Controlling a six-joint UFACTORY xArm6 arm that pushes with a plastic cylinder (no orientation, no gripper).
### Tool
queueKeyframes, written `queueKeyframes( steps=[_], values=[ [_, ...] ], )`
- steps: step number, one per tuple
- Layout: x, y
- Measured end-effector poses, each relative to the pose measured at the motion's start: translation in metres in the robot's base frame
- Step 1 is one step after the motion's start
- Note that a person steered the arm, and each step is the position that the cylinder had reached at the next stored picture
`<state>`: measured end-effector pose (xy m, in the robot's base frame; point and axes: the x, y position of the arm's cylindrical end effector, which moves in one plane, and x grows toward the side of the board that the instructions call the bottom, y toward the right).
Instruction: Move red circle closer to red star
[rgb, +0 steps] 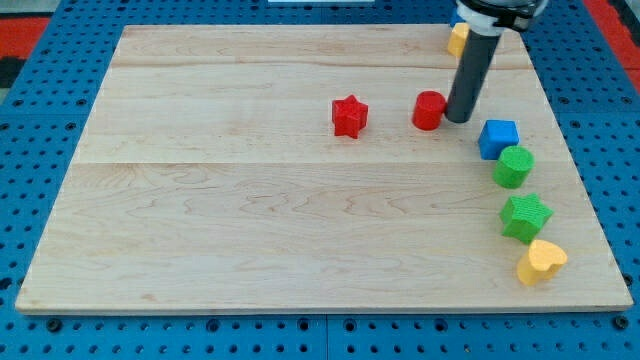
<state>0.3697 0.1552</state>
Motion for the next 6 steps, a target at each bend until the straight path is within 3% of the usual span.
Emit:
queueKeyframes(
  steps=[1, 4, 6],
  values=[
    [-0.007, -0.024],
    [-0.026, -0.013],
    [-0.032, -0.076]
  ],
)
